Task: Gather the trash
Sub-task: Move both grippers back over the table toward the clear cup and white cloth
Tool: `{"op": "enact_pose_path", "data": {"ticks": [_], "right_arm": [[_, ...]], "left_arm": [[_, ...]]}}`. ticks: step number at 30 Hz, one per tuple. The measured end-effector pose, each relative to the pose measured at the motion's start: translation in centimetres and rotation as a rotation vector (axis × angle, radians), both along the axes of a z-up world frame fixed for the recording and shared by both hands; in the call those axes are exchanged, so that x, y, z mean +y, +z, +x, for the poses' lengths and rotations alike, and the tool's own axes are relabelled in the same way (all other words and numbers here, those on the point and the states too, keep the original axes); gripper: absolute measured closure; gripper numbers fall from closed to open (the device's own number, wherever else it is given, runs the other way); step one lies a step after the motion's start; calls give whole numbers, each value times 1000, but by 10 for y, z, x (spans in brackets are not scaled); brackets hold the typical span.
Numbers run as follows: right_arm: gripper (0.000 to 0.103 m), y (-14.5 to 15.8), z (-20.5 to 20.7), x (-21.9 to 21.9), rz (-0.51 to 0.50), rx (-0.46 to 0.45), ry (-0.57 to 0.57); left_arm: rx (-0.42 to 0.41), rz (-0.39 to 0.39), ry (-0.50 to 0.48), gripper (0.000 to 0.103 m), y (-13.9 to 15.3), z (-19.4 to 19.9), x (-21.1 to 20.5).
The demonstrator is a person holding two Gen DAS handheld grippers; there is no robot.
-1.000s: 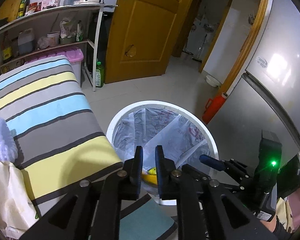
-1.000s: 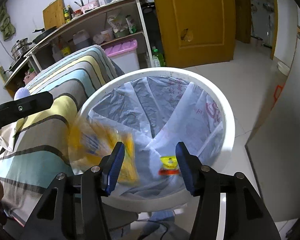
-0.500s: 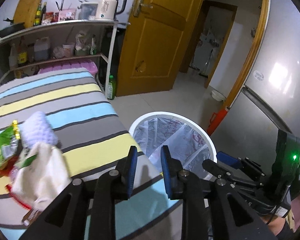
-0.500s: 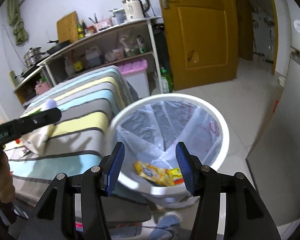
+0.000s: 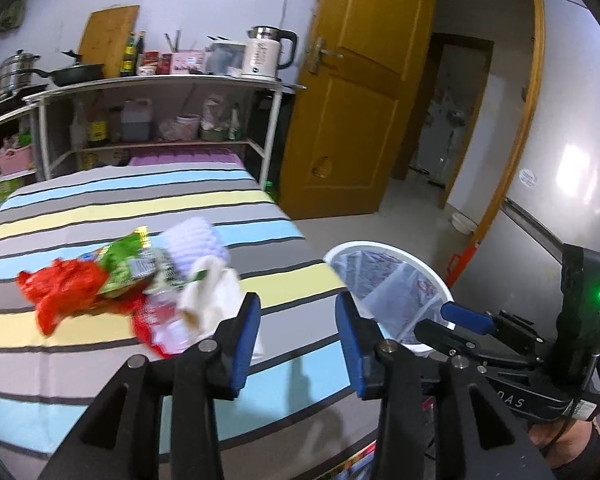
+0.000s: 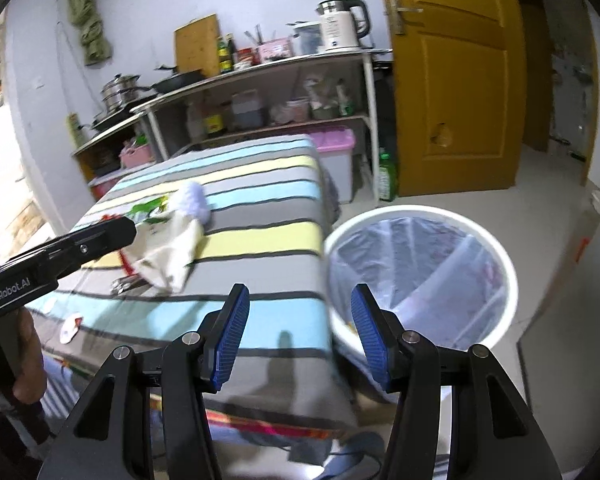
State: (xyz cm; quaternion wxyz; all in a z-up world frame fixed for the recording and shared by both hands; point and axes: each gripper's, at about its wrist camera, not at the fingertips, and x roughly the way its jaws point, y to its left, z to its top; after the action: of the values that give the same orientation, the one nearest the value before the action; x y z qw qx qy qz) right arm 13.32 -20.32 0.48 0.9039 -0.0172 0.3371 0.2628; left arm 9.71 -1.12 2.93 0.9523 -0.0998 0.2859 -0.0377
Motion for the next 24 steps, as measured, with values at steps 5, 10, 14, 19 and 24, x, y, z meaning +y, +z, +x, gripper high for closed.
{"op": "enact_pose_path", "data": {"ticks": [5, 10, 14, 19, 24], "right_arm": [[49, 1, -10, 16, 1, 1, 43], [49, 2, -19, 29, -4, 2, 84], [49, 3, -26, 41, -11, -3, 116], [49, 4, -30, 56, -18, -4, 153], [49, 1, -33, 72, -28, -3, 188]], "left_arm": [[-2, 12, 65, 63, -5, -21, 23], [-3, 45, 115, 60, -8, -37, 40], [-9, 61, 145, 56, -10, -52, 53], [-7, 81, 199, 53, -16, -71, 72], [17, 94, 246, 52, -29, -84, 87]]}}
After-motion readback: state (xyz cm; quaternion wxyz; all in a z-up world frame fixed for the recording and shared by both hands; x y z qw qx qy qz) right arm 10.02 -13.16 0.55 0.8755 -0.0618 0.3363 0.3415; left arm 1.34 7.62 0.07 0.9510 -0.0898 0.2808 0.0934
